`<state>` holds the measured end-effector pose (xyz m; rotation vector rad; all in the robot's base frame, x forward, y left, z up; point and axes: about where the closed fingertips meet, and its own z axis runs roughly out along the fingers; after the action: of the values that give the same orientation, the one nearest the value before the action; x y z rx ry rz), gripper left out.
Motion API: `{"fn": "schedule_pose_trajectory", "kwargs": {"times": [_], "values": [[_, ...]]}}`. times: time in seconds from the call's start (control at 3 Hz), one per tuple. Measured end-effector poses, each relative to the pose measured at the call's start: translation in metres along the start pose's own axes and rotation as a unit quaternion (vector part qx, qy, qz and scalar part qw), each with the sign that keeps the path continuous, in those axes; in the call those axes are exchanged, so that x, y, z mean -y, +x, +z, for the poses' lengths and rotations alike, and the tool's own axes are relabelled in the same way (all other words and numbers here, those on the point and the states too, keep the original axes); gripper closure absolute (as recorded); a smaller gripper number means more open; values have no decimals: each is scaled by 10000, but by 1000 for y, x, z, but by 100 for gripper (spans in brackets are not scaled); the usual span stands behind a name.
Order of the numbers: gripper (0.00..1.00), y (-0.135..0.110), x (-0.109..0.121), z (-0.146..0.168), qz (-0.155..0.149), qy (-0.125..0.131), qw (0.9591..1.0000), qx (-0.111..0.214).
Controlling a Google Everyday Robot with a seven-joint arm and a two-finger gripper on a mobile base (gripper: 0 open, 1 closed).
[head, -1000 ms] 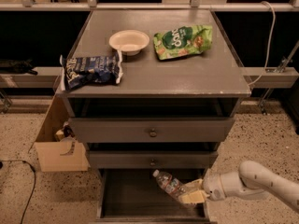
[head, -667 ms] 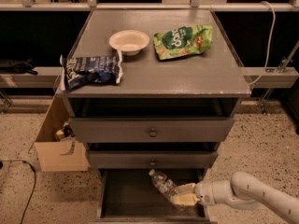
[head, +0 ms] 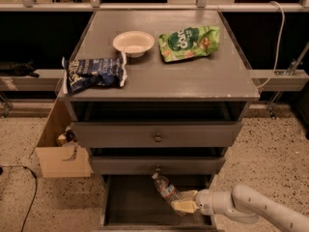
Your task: Place water bottle into bottom drawer
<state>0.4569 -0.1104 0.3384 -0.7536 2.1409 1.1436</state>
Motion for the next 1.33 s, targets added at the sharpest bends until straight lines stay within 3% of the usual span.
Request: {"fn": "schedule_pose_trajectory", "kwargs": {"times": [0.33, 1.0, 1.33], "values": [[100, -3, -2, 1, -223, 108, 9996, -158], [100, 13, 13, 26, -737, 657, 9912, -882], [100, 27, 29, 43, -682, 865, 9887, -1014]]}}
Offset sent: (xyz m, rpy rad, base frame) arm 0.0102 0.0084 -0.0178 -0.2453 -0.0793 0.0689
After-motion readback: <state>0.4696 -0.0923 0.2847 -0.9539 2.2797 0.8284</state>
